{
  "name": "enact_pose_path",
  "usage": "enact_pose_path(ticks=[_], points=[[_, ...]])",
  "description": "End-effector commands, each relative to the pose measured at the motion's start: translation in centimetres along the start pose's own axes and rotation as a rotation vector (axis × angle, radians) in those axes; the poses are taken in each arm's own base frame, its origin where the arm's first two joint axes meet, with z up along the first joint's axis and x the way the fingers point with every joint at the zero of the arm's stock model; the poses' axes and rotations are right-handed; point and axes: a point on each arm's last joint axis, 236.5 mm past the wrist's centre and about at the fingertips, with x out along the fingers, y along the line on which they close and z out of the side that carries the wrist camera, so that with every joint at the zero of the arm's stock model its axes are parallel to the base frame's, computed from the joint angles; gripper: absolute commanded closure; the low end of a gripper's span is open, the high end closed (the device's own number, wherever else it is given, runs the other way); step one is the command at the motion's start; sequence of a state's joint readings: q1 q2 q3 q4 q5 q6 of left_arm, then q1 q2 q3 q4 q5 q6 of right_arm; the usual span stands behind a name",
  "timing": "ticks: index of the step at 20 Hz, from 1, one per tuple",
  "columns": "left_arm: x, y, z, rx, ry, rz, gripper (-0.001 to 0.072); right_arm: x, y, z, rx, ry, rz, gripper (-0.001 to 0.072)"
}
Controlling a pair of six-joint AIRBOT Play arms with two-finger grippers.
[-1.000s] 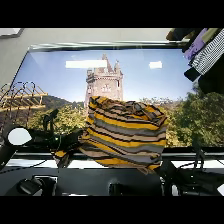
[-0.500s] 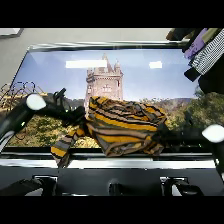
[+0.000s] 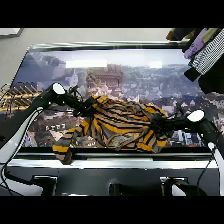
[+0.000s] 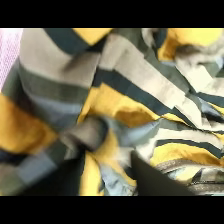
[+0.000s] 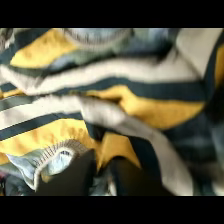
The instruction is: Fold the clothes and pants, and hang the long-sleeved shirts on hangers.
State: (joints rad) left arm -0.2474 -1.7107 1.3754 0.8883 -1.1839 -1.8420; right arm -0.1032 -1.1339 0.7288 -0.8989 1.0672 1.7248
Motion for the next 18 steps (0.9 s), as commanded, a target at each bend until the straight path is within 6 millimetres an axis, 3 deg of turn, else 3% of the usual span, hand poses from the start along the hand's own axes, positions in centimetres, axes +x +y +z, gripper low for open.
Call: enact_pose_path(ticks=[1,2,4,7,9,11,14,18], points=[[-0.8,0.2,1.5,0.044,-0.012,-0.003,0.0281,-1.0,-0.5,0.7,-0.105,-0.035,-0.053,0.0456],[-2.5,0.3,2.0,0.077,-0.040,0.010,0.0238,-2.6,-0.8,0.7,-0.160,-0.057,-0.099,0.0456],[-6.5,1.3,2.6,0.148,-0.122,0.093,0.0235,-6.5,-0.5,0.5,-0.245,-0.126,-0.163,0.0447],[-11.1,2.8,1.1,0.276,-0.207,0.260,0.0228,-10.0,2.2,-2.1,-0.309,-0.195,-0.109,0.0437],[-11.7,3.2,-0.8,0.309,-0.219,0.292,0.0228,-9.3,4.0,-4.4,-0.334,-0.177,-0.100,0.0419],[-10.5,3.7,-2.9,0.294,-0.202,0.294,0.0228,-7.4,5.1,-5.3,-0.388,-0.180,-0.142,0.0388],[-8.1,4.7,-5.2,0.265,-0.142,0.314,0.0228,-4.4,5.3,-4.9,-0.437,-0.175,-0.274,0.0287],[-6.6,3.9,-5.9,0.314,-0.139,0.318,0.0228,-0.5,6.0,-3.2,-0.442,-0.105,-0.361,0.0280]])
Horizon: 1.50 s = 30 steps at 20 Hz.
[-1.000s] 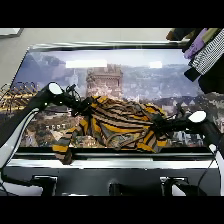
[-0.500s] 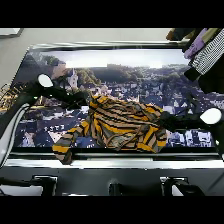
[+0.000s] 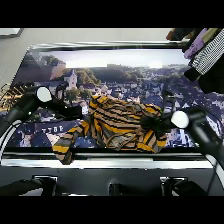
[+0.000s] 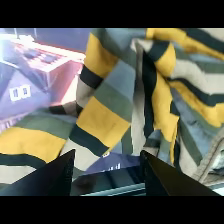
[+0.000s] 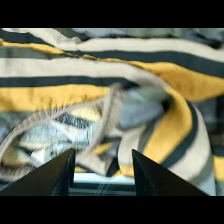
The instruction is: Fold the clothes and pants, and hang the long-sleeved shirts on hangers.
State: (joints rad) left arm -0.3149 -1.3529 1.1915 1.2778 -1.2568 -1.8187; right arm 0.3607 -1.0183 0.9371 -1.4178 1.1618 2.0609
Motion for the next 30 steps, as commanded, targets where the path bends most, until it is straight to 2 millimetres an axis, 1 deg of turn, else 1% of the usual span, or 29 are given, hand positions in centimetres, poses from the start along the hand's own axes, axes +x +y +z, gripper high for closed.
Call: enact_pose_path(ticks=[1,3,5,7,9,11,12,13,14,15,16,17,19,21,23,26,27,28,30], points=[[0.7,-0.8,-0.6,0.025,-0.010,0.007,0.0228,3.4,0.3,1.3,-0.019,0.048,-0.096,0.0280],[0.7,-0.9,-0.4,0.026,-0.016,0.006,0.0228,5.1,-0.2,1.0,-0.014,0.100,-0.133,0.0280],[0.7,-0.7,-0.4,0.029,-0.019,0.015,0.0228,6.1,-1.2,-0.3,-0.007,0.172,-0.176,0.0280],[0.7,-0.6,-0.4,0.029,-0.019,0.015,0.0228,6.5,-2.0,-1.1,-0.008,0.217,-0.214,0.0280],[0.8,-0.6,-0.4,0.029,-0.018,0.015,0.0228,7.0,-2.6,-1.0,-0.016,0.221,-0.238,0.0283],[0.9,-0.6,-0.4,0.028,-0.015,0.017,0.0228,7.5,-3.1,-0.9,-0.014,0.222,-0.261,0.0380],[0.9,-0.6,-0.4,0.029,-0.015,0.017,0.0228,7.6,-3.4,-0.8,-0.007,0.218,-0.275,0.0486],[0.9,-0.6,-0.4,0.029,-0.015,0.017,0.0228,7.6,-3.5,-0.7,-0.007,0.213,-0.278,0.0618],[0.9,-0.6,-0.4,0.029,-0.015,0.017,0.0228,7.5,-3.5,-0.7,-0.007,0.213,-0.279,0.0689],[0.9,-0.6,-0.4,0.029,-0.014,0.017,0.0228,7.2,-3.7,-0.9,-0.008,0.219,-0.285,0.0689],[0.9,-0.6,-0.4,0.029,-0.013,0.017,0.0228,6.4,-4.1,-1.3,-0.011,0.231,-0.305,0.0689],[0.9,-0.6,-0.6,0.030,-0.007,0.017,0.0228,5.3,-4.5,-1.5,-0.017,0.233,-0.323,0.0689],[1.1,-1.0,-1.5,0.053,0.022,0.023,0.0228,3.2,-4.8,-1.6,-0.024,0.211,-0.331,0.0689],[1.5,-2.6,-2.9,0.105,0.049,0.023,0.0228,1.3,-4.6,-1.8,-0.022,0.190,-0.315,0.0689],[2.2,-5.2,-4.3,0.182,0.054,0.011,0.0226,0.5,-4.7,-2.1,-0.021,0.191,-0.317,0.0689],[3.4,-9.6,-6.2,0.238,0.029,-0.026,0.0226,0.3,-4.6,-2.6,-0.015,0.207,-0.309,0.0689],[3.9,-10.8,-6.8,0.249,0.025,-0.036,0.0226,0.3,-4.5,-2.6,-0.008,0.207,-0.307,0.0689],[4.5,-11.8,-7.5,0.259,0.027,-0.042,0.0226,0.3,-4.4,-2.6,-0.006,0.208,-0.304,0.0689],[5.8,-12.8,-8.8,0.266,0.053,-0.036,0.0226,0.4,-4.3,-2.7,-0.004,0.211,-0.296,0.0690]])
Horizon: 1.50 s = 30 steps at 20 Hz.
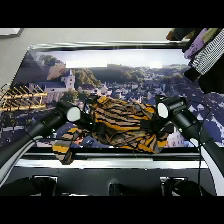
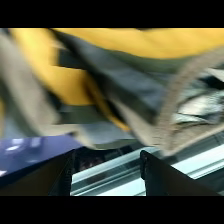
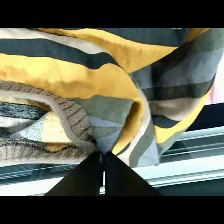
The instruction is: Fold the clothes and pants, and hang the long-sleeved shirts on hangers.
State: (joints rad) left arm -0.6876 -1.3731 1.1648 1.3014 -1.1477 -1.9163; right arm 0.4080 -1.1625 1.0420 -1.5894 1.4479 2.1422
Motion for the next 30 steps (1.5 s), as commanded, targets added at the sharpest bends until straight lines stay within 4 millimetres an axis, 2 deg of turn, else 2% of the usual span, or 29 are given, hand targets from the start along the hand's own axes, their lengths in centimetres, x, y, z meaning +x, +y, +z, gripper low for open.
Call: enact_pose_path(ticks=[1,6,8,10,11,12,13,14,16,17,19,21,23,26,30], points=[[2.4,-3.0,-1.6,0.027,0.023,-0.006,0.0226,-0.2,0.2,-0.4,0.004,0.010,0.009,0.0690],[6.2,-4.0,-2.0,0.049,0.041,0.004,0.0226,-0.2,0.2,-0.4,0.004,0.013,0.012,0.0690],[7.8,-3.3,-1.8,0.034,0.053,0.026,0.0228,-0.2,0.4,-0.6,0.005,0.021,0.020,0.0690],[9.1,-1.7,-1.7,-0.007,0.060,0.090,0.0230,-0.2,0.8,-0.9,0.006,0.032,0.036,0.0690],[9.5,-1.0,-1.7,-0.012,0.062,0.111,0.0281,-0.2,1.0,-1.0,0.005,0.036,0.043,0.0690],[9.6,-0.8,-1.6,-0.014,0.066,0.115,0.0516,-0.2,1.1,-1.0,-0.006,0.038,0.047,0.0690],[9.2,-0.5,-1.3,-0.010,0.064,0.113,0.0687,-0.2,1.2,-1.1,-0.003,0.042,0.053,0.0691],[8.5,-0.4,-0.8,-0.005,0.060,0.111,0.0687,-0.3,1.3,-0.9,-0.003,0.035,0.056,0.0691],[5.8,0.1,0.9,0.022,0.052,0.108,0.0687,-1.3,1.6,0.6,-0.026,-0.026,0.070,0.0692],[3.7,0.5,2.2,0.035,0.043,0.110,0.0687,-2.6,2.0,1.5,-0.071,-0.064,0.084,0.0692],[-1.4,1.1,4.6,0.057,0.014,0.109,0.0688,-6.2,2.9,3.4,-0.111,-0.148,0.120,0.0692],[-6.8,1.0,6.9,0.062,-0.046,0.092,0.0687,-10.8,3.9,5.1,-0.111,-0.246,0.175,0.0693],[-11.7,0.9,8.2,0.070,-0.108,0.100,0.0688,-15.8,4.7,6.3,-0.109,-0.345,0.236,0.0693],[-17.4,0.5,7.7,0.091,-0.137,0.124,0.0687,-21.8,5.1,5.9,-0.099,-0.422,0.317,0.0693],[-22.2,-0.8,6.2,0.095,-0.193,0.100,0.0687,-28.2,6.1,4.3,-0.097,-0.496,0.452,0.0693]])
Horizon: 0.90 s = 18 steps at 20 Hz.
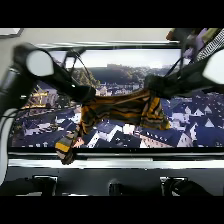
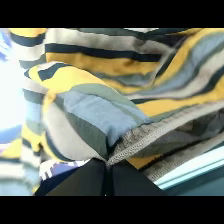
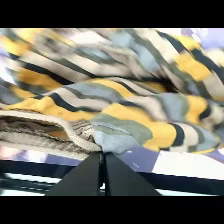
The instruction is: Fold the clothes and pants, and hang the long-sleeved shirts on hangers.
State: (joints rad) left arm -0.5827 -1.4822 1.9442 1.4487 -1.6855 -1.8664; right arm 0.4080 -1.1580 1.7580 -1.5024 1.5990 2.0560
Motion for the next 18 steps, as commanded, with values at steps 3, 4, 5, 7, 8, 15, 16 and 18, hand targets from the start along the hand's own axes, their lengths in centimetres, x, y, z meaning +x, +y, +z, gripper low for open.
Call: enact_pose_path(ticks=[3,4,5,7,8,15,16,18], points=[[-6.0,-0.3,-2.6,-0.021,-0.008,-0.018,0.0687,-6.0,3.1,0.1,0.030,-0.040,0.131,0.0693],[-6.4,-0.4,-2.7,-0.023,-0.017,-0.021,0.0687,-5.8,2.8,-0.3,0.028,-0.017,0.116,0.0693],[-6.5,-0.3,-2.8,-0.028,-0.018,-0.021,0.0687,-5.3,2.1,-0.9,0.014,0.016,0.084,0.0693],[-4.8,0.1,-3.5,-0.038,0.036,-0.004,0.0687,-3.4,0.6,-2.3,-0.022,0.095,0.001,0.0692],[-3.2,0.4,-4.3,-0.044,0.083,0.009,0.0686,-2.1,-0.5,-3.0,-0.037,0.112,-0.069,0.0692],[10.7,-0.1,-9.7,-0.110,0.254,-0.023,0.0686,12.2,-4.3,-13.0,0.028,0.188,-0.356,0.0692],[12.0,-0.2,-10.3,-0.126,0.261,-0.039,0.0686,13.4,-4.4,-13.5,0.054,0.183,-0.348,0.0692],[13.7,-0.6,-10.4,-0.155,0.242,-0.074,0.0683,14.9,-4.1,-13.4,0.085,0.152,-0.317,0.0692]])
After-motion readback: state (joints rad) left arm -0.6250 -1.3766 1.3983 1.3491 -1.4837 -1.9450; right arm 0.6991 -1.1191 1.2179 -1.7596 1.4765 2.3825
